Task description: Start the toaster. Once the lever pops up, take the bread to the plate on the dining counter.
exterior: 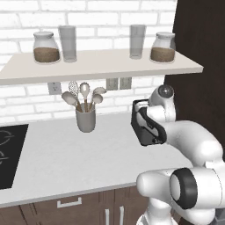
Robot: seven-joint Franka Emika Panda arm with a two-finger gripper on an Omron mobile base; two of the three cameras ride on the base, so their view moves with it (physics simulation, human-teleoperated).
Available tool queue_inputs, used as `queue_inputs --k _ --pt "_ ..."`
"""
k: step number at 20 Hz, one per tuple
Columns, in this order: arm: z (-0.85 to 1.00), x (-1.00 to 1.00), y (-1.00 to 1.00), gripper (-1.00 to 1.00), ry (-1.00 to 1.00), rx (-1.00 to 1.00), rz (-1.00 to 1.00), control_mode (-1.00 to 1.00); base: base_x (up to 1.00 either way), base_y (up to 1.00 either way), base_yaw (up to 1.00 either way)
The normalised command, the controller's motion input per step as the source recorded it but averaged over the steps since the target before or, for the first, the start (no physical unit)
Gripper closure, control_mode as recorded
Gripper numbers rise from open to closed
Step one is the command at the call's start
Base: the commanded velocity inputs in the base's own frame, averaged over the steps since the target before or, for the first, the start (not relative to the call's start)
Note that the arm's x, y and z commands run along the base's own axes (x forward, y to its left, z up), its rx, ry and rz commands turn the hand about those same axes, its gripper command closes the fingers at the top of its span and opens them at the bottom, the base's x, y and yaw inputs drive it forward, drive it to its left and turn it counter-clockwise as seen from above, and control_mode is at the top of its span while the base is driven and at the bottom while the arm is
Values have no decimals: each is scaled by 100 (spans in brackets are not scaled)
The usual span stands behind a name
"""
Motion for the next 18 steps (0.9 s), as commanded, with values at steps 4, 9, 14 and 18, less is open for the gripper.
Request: queue_inputs --k 4,9,14,18 --pt "-7 29 -4 -100 0 0 2 -100 0 0 0" --pt "-17 31 0 -100 0 0 1 -100 0 0 0" --pt "-22 23 0 -100 0 0 1 -100 0 0 0" --pt "-22 6 -3 -100 0 0 1 -100 0 0 0"
